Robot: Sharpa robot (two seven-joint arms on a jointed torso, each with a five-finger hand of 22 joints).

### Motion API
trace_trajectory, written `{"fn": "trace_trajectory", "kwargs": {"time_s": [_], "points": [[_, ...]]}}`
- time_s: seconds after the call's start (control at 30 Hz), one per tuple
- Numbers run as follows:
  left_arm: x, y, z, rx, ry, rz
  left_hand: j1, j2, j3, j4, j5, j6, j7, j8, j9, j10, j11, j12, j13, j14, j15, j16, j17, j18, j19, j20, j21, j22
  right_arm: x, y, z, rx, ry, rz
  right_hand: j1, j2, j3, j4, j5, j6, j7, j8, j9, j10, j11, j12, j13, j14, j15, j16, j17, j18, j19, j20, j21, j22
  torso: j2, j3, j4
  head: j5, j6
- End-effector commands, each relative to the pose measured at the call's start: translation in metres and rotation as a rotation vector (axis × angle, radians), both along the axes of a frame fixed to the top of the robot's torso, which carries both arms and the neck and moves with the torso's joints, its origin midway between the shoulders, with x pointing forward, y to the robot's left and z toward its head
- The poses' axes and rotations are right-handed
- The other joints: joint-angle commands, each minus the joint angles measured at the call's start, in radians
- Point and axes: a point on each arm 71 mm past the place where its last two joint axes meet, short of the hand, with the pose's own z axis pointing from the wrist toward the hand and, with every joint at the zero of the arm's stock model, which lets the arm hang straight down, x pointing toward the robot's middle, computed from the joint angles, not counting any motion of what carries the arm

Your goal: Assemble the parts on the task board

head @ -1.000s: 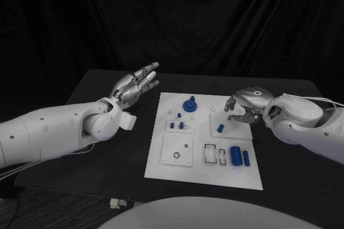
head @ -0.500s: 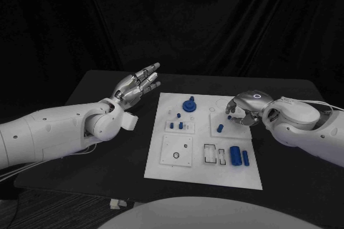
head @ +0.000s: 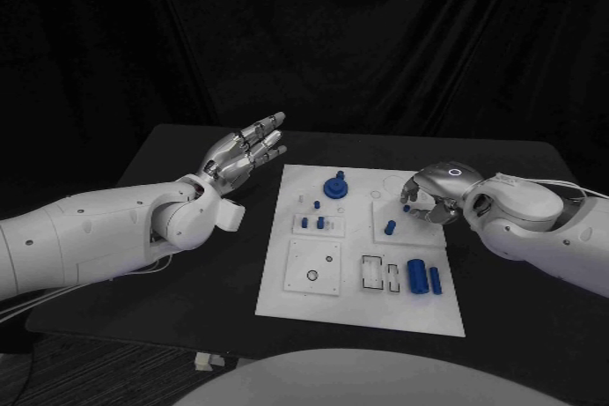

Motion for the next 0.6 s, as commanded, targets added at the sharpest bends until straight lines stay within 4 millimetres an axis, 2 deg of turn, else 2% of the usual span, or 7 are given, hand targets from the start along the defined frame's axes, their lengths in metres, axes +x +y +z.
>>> {"fn": "trace_trajectory", "kwargs": {"time_s": [0.03,0.27,0.6], "points": [[-0.0008,-0.001,0.0045,-0.047,-0.051,-0.001,0.014,-0.001,-0.008,-0.001,0.007,0.009,0.0,0.0,0.001,0.003,0.009,0.008,0.001,0.001,0.009,0.007,0.002,0.013,0.009,0.001,0.007,0.005,0.0005,-0.0005,-0.0017,0.004,-0.01,0.003,0.002,0.012,0.005,-0.003,0.006,0.009,0.003,-0.004,0.002,-0.001,0.0,0.008,0.0,0.055,0.001,-0.004,0.082,-0.005,-0.006,-0.001,-0.003,0.165,0.0,-0.0002,0.0002,0.0,0.0],[-0.0006,-0.001,0.0038,-0.044,-0.044,-0.002,0.032,0.001,-0.008,-0.004,0.024,0.012,0.001,0.0,0.002,0.011,0.022,0.02,0.003,0.013,0.017,0.018,0.004,0.009,0.02,0.001,0.011,0.018,0.0019,-0.0001,-0.004,0.024,-0.01,0.014,0.005,0.019,0.013,-0.008,0.013,0.021,0.01,-0.001,0.008,0.012,-0.001,0.017,0.003,0.056,0.0,-0.002,0.086,-0.006,-0.004,-0.001,0.001,0.167,0.0,-0.0004,0.0007,0.002,0.0],[-0.0003,-0.0012,0.0033,-0.046,-0.039,-0.01,0.042,0.003,-0.008,-0.007,0.033,0.02,0.009,0.002,0.003,0.015,0.026,0.024,0.003,0.016,0.019,0.021,0.005,0.006,0.025,0.001,0.013,0.025,0.0042,0.0008,-0.0073,0.047,-0.004,0.021,0.007,0.025,0.02,-0.015,0.02,0.035,0.015,0.003,0.014,0.029,-0.004,0.029,0.005,0.055,-0.002,-0.003,0.083,-0.006,-0.004,-0.003,-0.002,0.167,0.0,-0.0002,0.0006,0.0,0.0]]}}
